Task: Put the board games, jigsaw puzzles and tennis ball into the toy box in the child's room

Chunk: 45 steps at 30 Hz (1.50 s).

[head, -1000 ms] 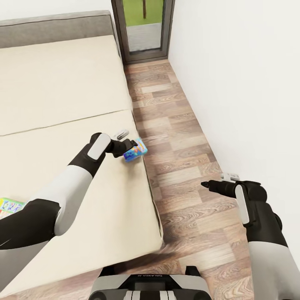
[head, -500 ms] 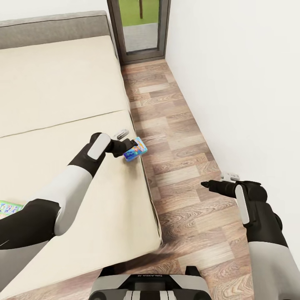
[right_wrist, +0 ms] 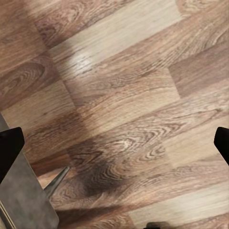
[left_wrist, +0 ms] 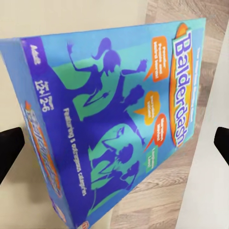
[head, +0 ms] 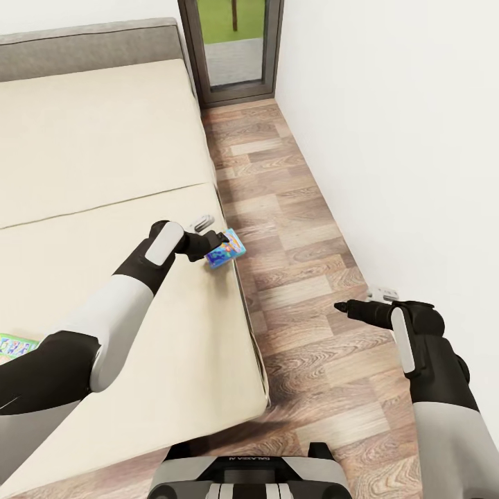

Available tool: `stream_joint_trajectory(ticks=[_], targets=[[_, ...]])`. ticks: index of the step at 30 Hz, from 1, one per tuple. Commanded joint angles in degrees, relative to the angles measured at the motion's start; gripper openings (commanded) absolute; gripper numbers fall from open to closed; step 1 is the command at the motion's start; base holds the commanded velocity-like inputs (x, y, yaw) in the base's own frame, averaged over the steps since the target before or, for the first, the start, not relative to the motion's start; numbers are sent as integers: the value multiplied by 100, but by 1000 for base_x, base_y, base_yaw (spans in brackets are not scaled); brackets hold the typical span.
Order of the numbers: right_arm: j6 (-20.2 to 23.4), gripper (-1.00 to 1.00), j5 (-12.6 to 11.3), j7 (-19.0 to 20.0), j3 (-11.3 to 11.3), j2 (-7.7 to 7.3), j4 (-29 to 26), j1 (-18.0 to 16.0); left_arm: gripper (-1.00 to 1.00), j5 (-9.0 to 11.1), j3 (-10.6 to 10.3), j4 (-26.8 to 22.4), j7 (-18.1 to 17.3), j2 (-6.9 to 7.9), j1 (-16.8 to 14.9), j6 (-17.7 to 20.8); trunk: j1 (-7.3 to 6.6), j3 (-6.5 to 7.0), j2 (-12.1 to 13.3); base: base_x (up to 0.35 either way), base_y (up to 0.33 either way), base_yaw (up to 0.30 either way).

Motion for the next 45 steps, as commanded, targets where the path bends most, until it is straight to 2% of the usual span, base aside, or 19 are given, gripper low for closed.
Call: stream_joint_trajectory(ticks=[1,23,36,41,45], targets=[[27,100,-38,-15,-3,-1,-4,-2,100,60,-17,-7,55,3,-2,2,0,-3,-2,0,0,-1],[27,100,-39,-15,-4,-1,-4,2,100,65,26,-111,50,40,63,2,0,-3,-2,0,0,0],[27,100,-39,-15,2,-1,-4,2,100,111,96,-941,63,332,412,25,0,-3,-2,0,0,0],[27,100,-39,-15,4,2,-4,2,100,132,261,-1402,74,479,599,58,0,-3,-2,0,0,0],[27,100,-39,-15,7,1,-4,2,100,138,365,-1650,80,523,695,84,0,-3,-2,0,0,0]])
